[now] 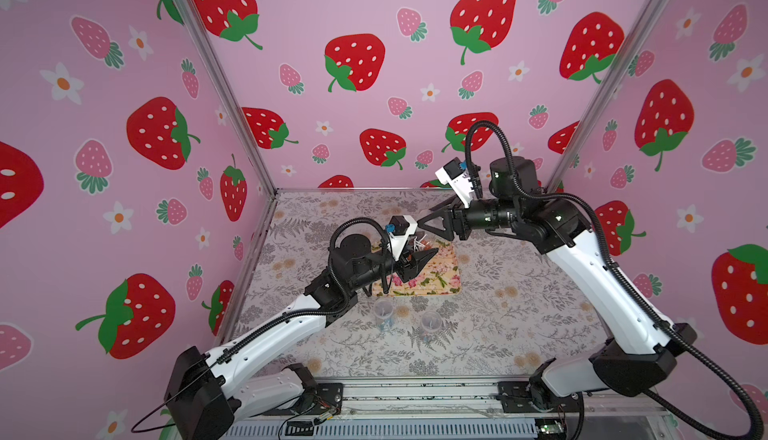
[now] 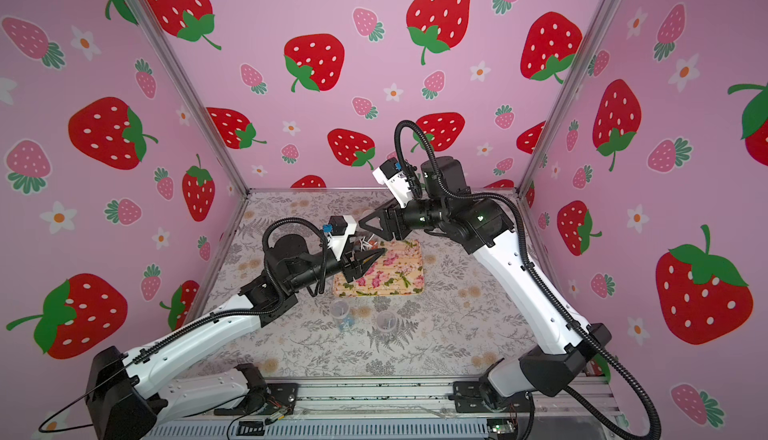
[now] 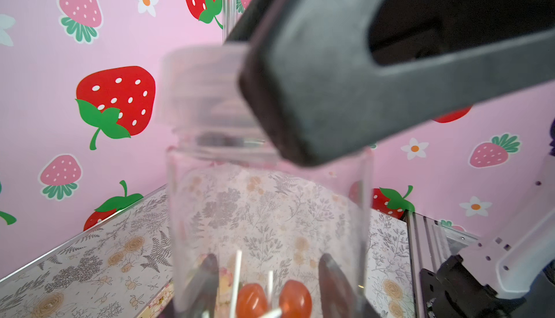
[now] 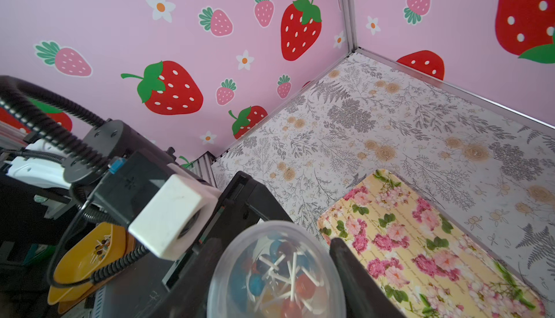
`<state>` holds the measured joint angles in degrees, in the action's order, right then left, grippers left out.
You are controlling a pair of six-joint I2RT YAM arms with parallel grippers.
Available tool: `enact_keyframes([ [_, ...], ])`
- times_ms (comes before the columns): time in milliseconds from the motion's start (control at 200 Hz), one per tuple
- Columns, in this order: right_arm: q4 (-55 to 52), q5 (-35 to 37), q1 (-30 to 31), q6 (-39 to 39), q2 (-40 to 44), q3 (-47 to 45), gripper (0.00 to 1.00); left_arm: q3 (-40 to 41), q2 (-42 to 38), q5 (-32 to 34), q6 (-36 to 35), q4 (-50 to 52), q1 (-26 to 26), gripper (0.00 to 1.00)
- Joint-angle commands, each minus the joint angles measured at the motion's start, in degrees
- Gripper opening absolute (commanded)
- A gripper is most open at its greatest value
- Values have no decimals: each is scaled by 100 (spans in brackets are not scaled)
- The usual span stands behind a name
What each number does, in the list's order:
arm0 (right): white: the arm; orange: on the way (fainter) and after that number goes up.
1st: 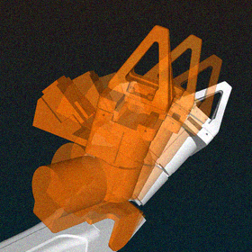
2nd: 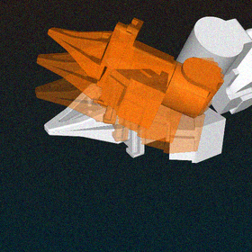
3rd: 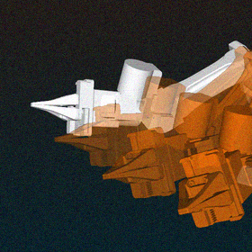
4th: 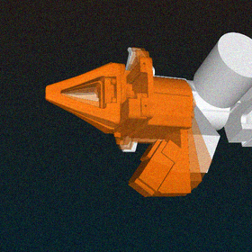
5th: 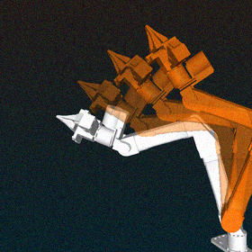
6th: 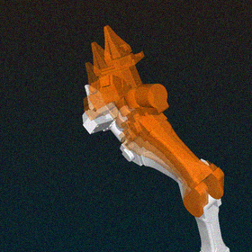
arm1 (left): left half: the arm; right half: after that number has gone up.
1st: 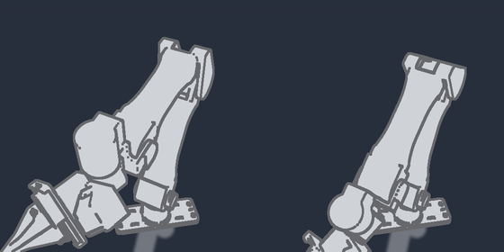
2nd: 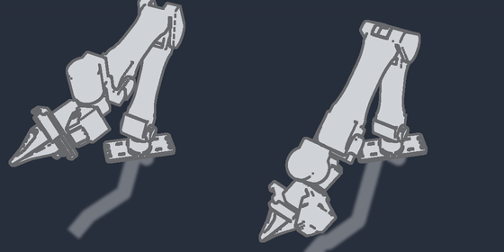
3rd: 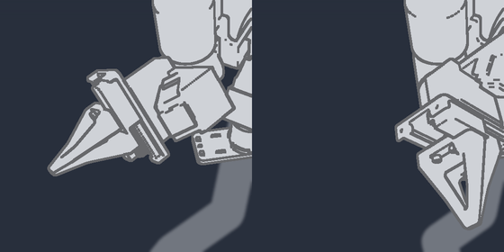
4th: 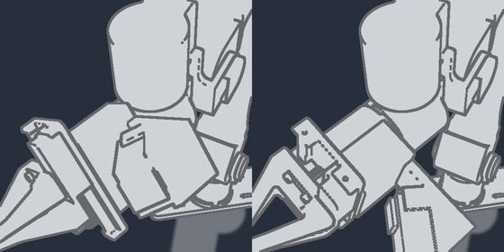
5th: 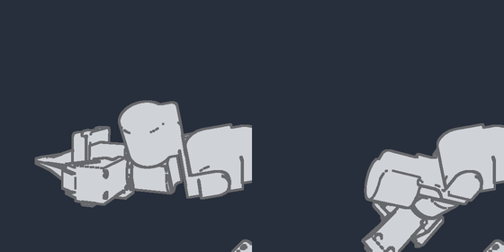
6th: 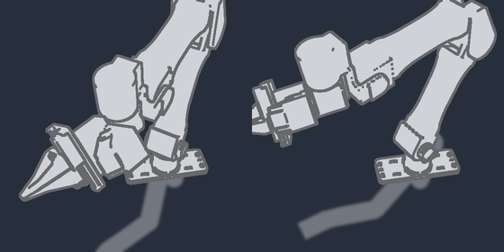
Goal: Pour the candies out of the jar
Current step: Unscrew the lid from the jar.
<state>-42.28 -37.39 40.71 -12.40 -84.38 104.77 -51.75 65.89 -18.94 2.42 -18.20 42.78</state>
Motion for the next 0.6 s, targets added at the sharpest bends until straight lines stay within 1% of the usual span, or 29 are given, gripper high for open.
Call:
enact_keyframes([
  [0, 273, -852, -102, 823, -96, 289, 53, -362, -149, -1239, -3, 294, 107, 46],
  [110, 460, -1562, -202, 1286, -92, 332, 53, -377, -233, -1523, 157, 246, 102, 46],
  [195, 529, -2055, -259, 1804, -36, 351, 53, -427, -261, -1759, 256, 236, 102, 46],
  [260, 624, -2203, -312, 2046, 7, 342, 52, -459, -256, -1886, 319, 238, 100, 46],
  [340, 722, -2302, -387, 2122, -20, 387, 52, -460, -269, -1904, 339, 236, 107, 46],
  [475, 719, -2497, -421, 2105, -144, 509, 53, -398, -304, -1756, 339, 152, 103, 47],
  [595, 696, -2528, -420, 2049, -164, 444, 53, -371, -322, -1698, 339, 89, 107, 47],
])
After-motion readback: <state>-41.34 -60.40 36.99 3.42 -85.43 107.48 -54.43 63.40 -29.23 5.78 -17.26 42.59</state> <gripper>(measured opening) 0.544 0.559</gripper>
